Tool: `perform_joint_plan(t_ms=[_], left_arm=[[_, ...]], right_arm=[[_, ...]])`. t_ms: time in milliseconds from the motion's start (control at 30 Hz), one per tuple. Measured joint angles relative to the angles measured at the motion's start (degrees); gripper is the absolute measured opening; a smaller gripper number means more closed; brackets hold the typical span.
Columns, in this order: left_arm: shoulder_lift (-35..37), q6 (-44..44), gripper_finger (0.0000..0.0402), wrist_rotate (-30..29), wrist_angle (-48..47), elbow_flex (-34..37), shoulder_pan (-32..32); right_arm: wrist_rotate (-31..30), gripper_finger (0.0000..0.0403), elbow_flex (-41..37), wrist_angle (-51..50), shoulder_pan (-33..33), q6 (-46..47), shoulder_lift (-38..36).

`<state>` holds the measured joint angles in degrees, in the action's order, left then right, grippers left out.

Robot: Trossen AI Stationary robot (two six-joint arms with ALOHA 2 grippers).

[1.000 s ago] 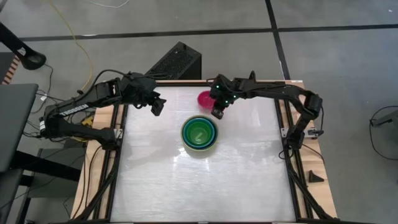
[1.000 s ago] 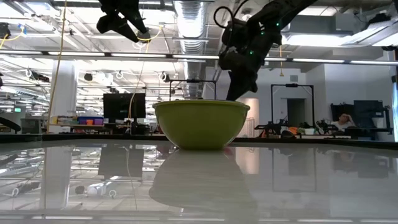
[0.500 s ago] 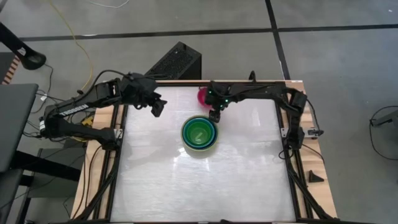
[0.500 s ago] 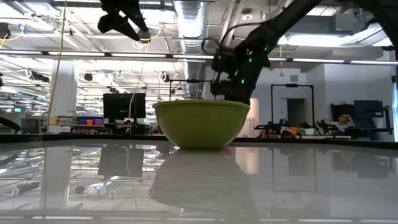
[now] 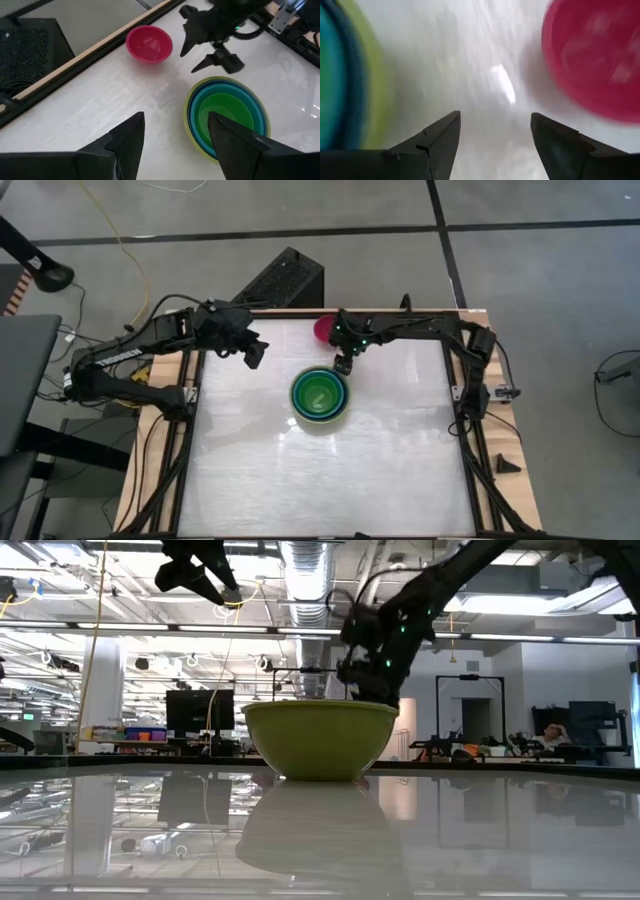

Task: Nest bowls inside each other
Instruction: Stack the red bowl on top of the green bowl

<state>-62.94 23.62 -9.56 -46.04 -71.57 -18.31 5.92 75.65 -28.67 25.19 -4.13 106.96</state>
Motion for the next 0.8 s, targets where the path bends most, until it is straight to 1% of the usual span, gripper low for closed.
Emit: perform_joint_plan(t_ms=[133,233,433,667,800], left_arm=[[0.00,-0.02,0.0206,-0.79,0.02,0.00,0.00],[0.00,-0.16,0.0206,-0.92,0.20,0.14,0.00],[-0.02,1.26,0.0206,0.09,0.57,2.19,0.00],[-0.02,2.58,0.0206,0.72,0.74,4.01,0.66],[-0.02,2.67,0.0206,0.67,0.76,4.07,0.70]], right_arm=[[0.19,0.0274,0.04,4.48,-0.06,-3.14,-2.33],[0.43,0.0274,0.09,7.98,1.01,-5.35,-2.38],[3.27,0.0274,0.10,11.34,4.64,-5.39,1.35],[4.30,0.0273,1.52,10.96,6.96,-4.95,5.80],[3.23,0.0252,3.66,10.63,6.74,-4.65,7.68]])
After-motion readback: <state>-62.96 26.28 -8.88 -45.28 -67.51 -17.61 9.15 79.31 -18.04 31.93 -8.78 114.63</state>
